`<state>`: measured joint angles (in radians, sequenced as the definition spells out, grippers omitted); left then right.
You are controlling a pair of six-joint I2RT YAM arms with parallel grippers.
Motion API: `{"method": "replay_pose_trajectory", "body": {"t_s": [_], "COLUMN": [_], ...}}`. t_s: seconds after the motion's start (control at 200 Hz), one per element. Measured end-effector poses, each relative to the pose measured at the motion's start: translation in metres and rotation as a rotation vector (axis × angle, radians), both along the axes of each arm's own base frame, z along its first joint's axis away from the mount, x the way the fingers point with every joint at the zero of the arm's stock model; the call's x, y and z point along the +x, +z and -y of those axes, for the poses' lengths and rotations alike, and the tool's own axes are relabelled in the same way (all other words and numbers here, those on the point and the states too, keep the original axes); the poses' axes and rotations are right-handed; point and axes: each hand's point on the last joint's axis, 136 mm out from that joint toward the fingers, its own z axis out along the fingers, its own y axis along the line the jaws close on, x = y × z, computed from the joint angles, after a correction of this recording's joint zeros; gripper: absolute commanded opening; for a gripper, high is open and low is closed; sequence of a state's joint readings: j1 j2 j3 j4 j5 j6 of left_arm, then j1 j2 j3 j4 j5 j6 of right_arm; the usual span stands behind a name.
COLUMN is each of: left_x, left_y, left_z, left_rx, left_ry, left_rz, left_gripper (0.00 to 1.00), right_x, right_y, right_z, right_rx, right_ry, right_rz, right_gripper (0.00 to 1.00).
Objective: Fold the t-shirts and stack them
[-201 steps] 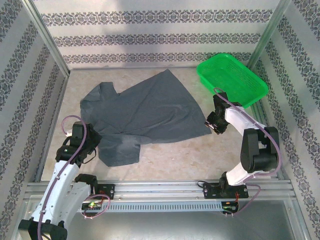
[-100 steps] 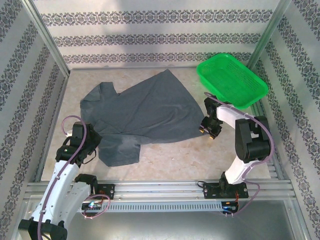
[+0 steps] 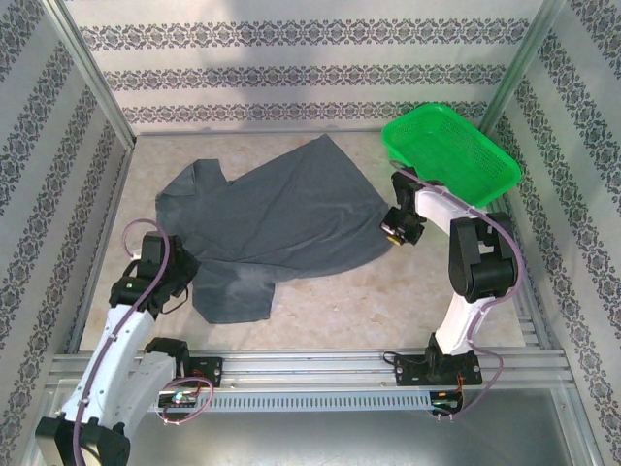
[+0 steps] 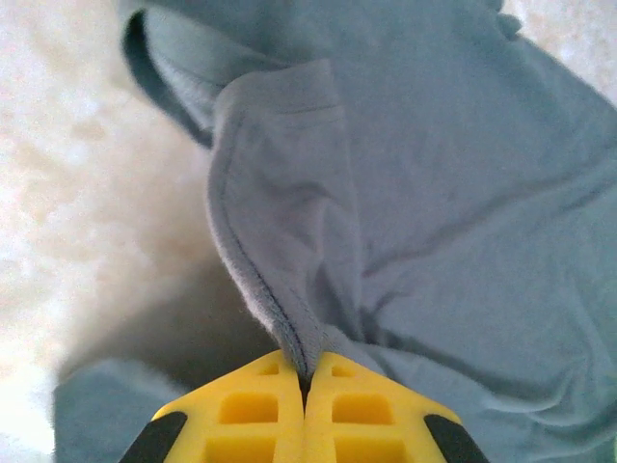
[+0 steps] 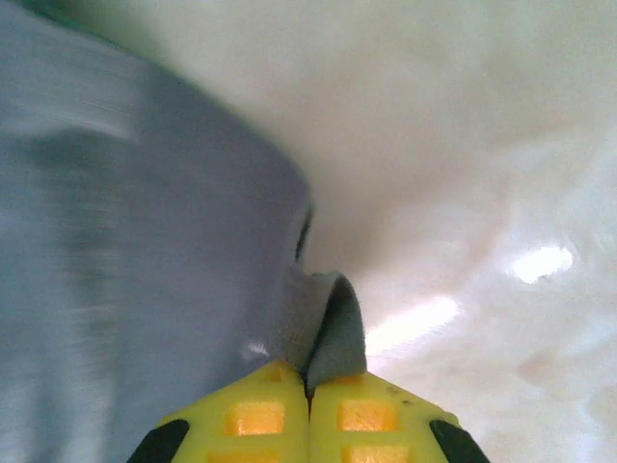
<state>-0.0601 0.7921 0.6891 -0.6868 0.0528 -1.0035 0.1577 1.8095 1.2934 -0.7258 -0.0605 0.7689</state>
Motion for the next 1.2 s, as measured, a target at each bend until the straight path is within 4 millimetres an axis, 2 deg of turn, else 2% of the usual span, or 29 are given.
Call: {"method": "replay_pose_trajectory", "body": {"t_s": [0.06, 0.135, 0.185, 0.235, 0.315, 0.4, 0.475, 0.555, 0.654, 0.734, 0.804, 0.864, 0.939, 1.054, 1.159, 1.199], "left_x": [0.014, 0.034, 0.044, 0.05, 0.051, 0.042, 0.026, 0.006, -0.018, -0.031, -0.032, -0.024, -0.004, 0.047, 0.095, 0.111], "left_y": [0.021, 0.058, 0.086, 0.116, 0.156, 0.192, 0.222, 0.251, 0.282, 0.303, 0.306, 0.298, 0.274, 0.206, 0.145, 0.128], "left_z": [-0.001, -0.004, -0.006, -0.007, -0.008, -0.01, -0.011, -0.014, -0.017, -0.018, -0.018, -0.017, -0.013, -0.003, -0.003, -0.007], "left_rx": [-0.01, -0.018, -0.019, -0.017, -0.012, -0.006, 0.003, 0.016, 0.033, 0.041, 0.041, 0.038, 0.024, -0.02, -0.059, -0.073], "left_ry": [0.006, 0.015, 0.019, 0.018, 0.017, 0.021, 0.027, 0.038, 0.046, 0.05, 0.049, 0.043, 0.021, -0.025, -0.039, -0.039], "left_rz": [0.038, 0.12, 0.185, 0.255, 0.353, 0.448, 0.532, 0.607, 0.687, 0.74, 0.749, 0.719, 0.644, 0.449, 0.279, 0.236], "left_gripper": [0.0, 0.0, 0.0, 0.0, 0.0, 0.0, 0.0, 0.0, 0.0, 0.0, 0.0, 0.0, 0.0, 0.0, 0.0, 0.0], "right_x": [0.026, 0.056, 0.067, 0.069, 0.058, 0.035, 0.011, -0.019, -0.052, -0.069, -0.074, -0.068, -0.051, -0.005, 0.05, 0.069], "right_y": [0.038, 0.103, 0.149, 0.192, 0.251, 0.297, 0.327, 0.346, 0.361, 0.369, 0.375, 0.375, 0.364, 0.327, 0.267, 0.245], "right_z": [-0.006, -0.012, -0.013, -0.012, -0.009, -0.005, 0.0, 0.006, 0.014, 0.017, 0.017, 0.013, 0.004, -0.017, -0.039, -0.046], "right_rx": [0.013, 0.03, 0.04, 0.049, 0.063, 0.077, 0.083, 0.087, 0.087, 0.092, 0.1, 0.116, 0.147, 0.214, 0.26, 0.28], "right_ry": [0.018, 0.038, 0.042, 0.04, 0.04, 0.039, 0.036, 0.031, 0.021, 0.019, 0.018, 0.026, 0.044, 0.08, 0.108, 0.115], "right_rz": [0.113, 0.295, 0.414, 0.521, 0.668, 0.787, 0.879, 0.952, 1.023, 1.061, 1.086, 1.091, 1.059, 0.958, 0.81, 0.753], "right_gripper": [0.0, 0.0, 0.0, 0.0, 0.0, 0.0, 0.0, 0.0, 0.0, 0.0, 0.0, 0.0, 0.0, 0.0, 0.0, 0.0]}}
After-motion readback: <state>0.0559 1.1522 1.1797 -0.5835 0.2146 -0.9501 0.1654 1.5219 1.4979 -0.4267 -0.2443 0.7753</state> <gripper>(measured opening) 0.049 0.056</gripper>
